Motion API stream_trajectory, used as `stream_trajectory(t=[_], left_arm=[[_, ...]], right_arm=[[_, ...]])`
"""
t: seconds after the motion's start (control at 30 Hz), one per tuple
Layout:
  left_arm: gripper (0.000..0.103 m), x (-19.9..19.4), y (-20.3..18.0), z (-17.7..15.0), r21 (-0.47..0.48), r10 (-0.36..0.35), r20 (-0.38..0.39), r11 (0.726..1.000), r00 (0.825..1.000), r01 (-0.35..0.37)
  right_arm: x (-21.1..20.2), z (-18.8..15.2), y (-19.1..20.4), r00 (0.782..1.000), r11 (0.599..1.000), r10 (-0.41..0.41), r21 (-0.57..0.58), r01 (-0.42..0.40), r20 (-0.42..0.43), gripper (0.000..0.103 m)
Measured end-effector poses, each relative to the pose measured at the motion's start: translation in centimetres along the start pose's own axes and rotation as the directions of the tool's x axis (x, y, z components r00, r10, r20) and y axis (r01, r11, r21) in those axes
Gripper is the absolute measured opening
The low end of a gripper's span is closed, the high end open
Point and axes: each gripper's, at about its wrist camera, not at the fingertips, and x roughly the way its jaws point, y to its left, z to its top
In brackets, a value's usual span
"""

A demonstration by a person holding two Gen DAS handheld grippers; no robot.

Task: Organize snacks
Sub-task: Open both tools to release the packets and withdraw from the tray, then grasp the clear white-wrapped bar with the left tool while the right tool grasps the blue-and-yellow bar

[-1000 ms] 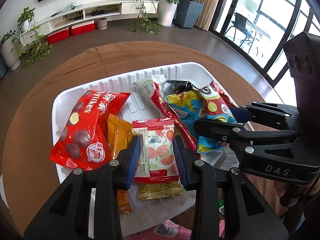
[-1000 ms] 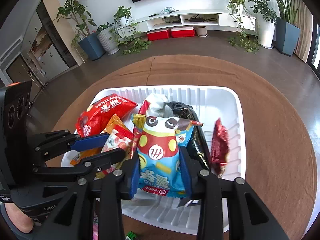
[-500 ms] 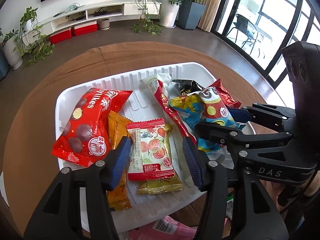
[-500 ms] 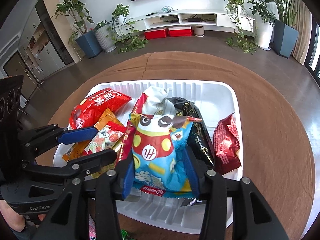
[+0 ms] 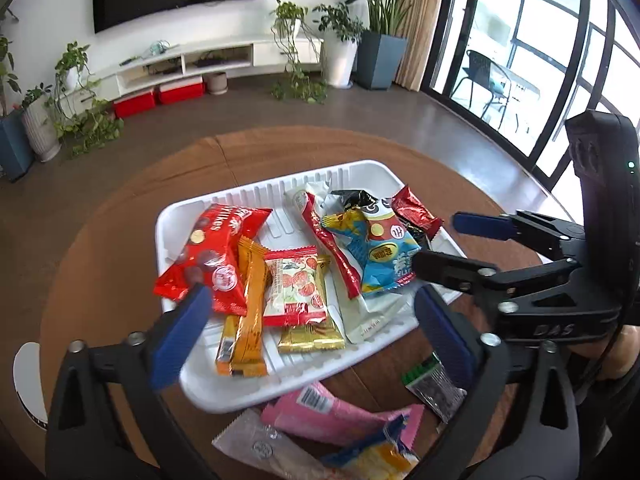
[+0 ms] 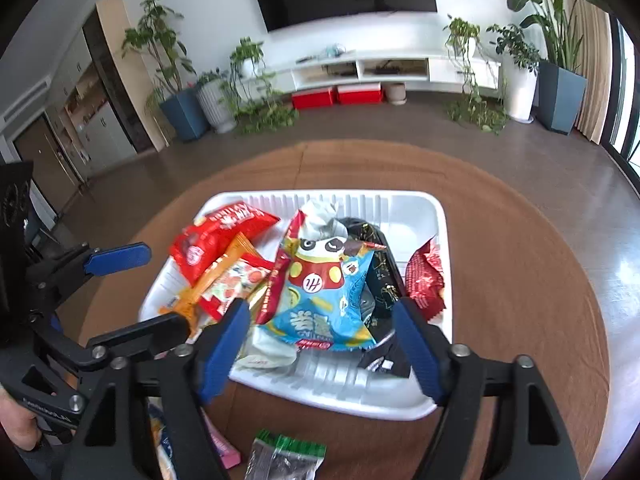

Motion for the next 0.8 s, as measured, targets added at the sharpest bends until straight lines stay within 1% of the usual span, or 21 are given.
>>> stream_trajectory(t=[0.03,0.13,0.23,0.33,0.4,0.47,0.57,0.6,0.67,0.73,0.77,0.8], left_arm=[[0.103,-0.8,0.0,-0.4,-0.008,0.012,0.012,1.000,1.000,-0.012],[0.103,-3.1,0.0,-1.8,-0.025,0.019,0.042,1.000,0.999,-0.018],[0.103,-5.2,-0.2,-4.0,-0.046,0.043,0.063,0.998,0.997,-0.040],[0.103,-6.9,-0.7,-6.9,-0.061,0.033,0.083,0.998,0.996,-0.028],[0.103,-7.6,-1.2,-8.9,-0.077,0.042,0.083,0.996,0.996,-0.036],[0.103,-7.9,-1.8,-11.0,-0.089,0.053,0.071,0.995,0.996,-0.046],[0.103,-7.7,-2.8,-14.2,-0.113,0.053,0.025,0.992,0.998,-0.050],[0.103,-7.7,-2.9,-15.1,-0.129,0.041,0.019,0.991,0.999,-0.038],[0.103,-7.7,-2.7,-16.7,-0.200,0.001,0.009,0.980,1.000,0.001],[0.103,-7.9,-2.2,-17.8,-0.258,-0.023,0.011,0.966,1.000,0.025],[0.103,-8.2,-2.1,-18.1,-0.268,-0.022,0.016,0.963,1.000,0.026],[0.103,-8.7,-2.1,-18.2,-0.262,-0.007,0.023,0.965,1.000,0.013]], right_arm=[[-1.1,-0.4,0.0,0.999,1.000,0.001,0.009,-0.001,0.033,0.093],[-4.1,-1.8,0.0,0.995,1.000,0.014,0.026,-0.017,0.098,0.098],[-6.1,-3.9,0.2,0.994,0.999,0.026,0.038,-0.031,0.108,0.098],[-7.4,-6.3,-0.2,0.994,0.996,0.048,0.072,-0.055,0.095,0.098],[-8.2,-8.3,-0.2,0.994,0.993,0.052,0.100,-0.062,0.094,0.098],[-8.7,-9.8,-0.3,0.995,0.990,0.052,0.127,-0.063,0.086,0.098],[-9.5,-12.1,-0.3,0.995,0.986,0.052,0.154,-0.065,0.088,0.098],[-9.6,-12.4,-0.2,0.995,0.986,0.050,0.156,-0.063,0.089,0.098],[-9.7,-13.0,0.2,0.995,0.984,0.062,0.163,-0.074,0.075,0.098],[-9.4,-13.3,0.8,0.995,0.986,0.087,0.137,-0.094,0.057,0.092],[-9.2,-13.4,1.5,0.995,0.989,0.088,0.113,-0.093,0.046,0.091],[-8.9,-13.4,1.9,0.995,0.991,0.093,0.095,-0.096,0.038,0.088]])
